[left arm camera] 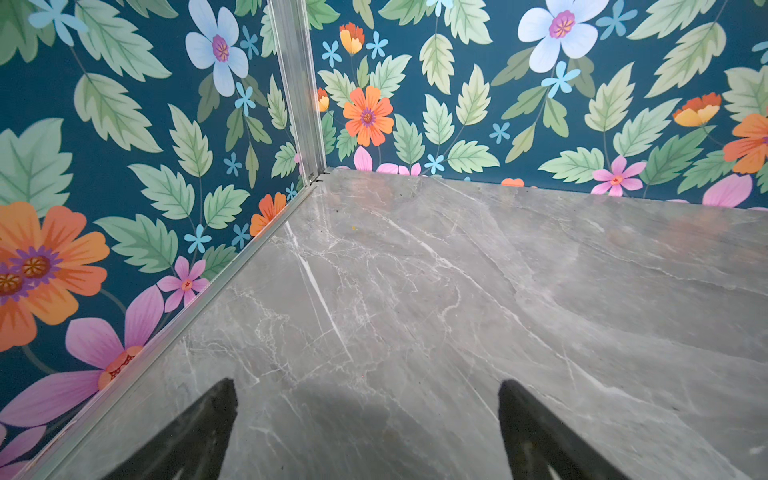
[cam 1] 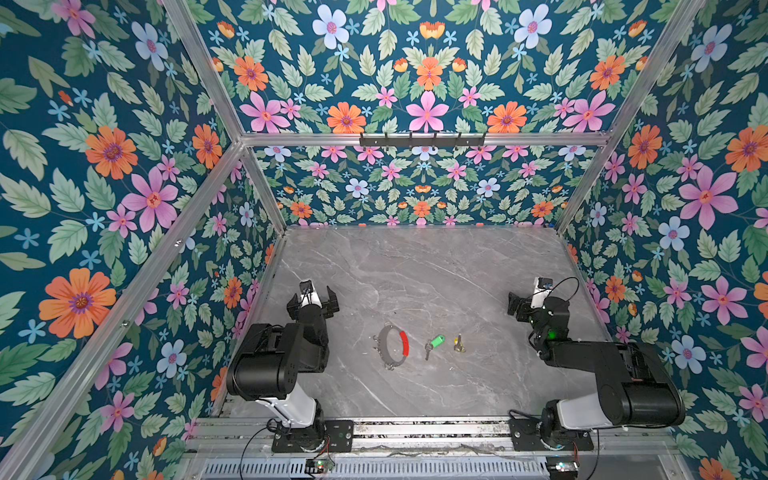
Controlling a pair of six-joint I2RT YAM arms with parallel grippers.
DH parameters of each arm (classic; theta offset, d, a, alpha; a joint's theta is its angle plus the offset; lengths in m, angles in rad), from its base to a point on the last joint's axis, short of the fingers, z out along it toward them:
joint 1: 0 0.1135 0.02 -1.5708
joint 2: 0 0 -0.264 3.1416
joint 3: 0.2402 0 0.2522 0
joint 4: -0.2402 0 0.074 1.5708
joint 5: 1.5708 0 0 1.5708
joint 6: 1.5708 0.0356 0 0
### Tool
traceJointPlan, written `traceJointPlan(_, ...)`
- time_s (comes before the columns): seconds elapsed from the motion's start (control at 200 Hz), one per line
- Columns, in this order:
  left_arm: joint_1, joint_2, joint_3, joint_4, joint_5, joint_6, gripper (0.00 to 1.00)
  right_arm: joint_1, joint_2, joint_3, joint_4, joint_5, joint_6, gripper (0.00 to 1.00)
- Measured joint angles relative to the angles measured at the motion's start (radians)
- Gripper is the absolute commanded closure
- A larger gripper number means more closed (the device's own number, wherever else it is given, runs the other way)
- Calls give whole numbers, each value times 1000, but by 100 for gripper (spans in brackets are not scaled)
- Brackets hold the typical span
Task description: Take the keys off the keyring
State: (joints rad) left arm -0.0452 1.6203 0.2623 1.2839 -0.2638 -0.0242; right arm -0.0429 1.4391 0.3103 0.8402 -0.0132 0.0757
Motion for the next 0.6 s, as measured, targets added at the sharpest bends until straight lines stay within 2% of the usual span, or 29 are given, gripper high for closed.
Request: traceJointPlan(0.6, -1, 0, 1, 0, 0, 0, 0, 0, -2, 0, 0, 17, 0, 1)
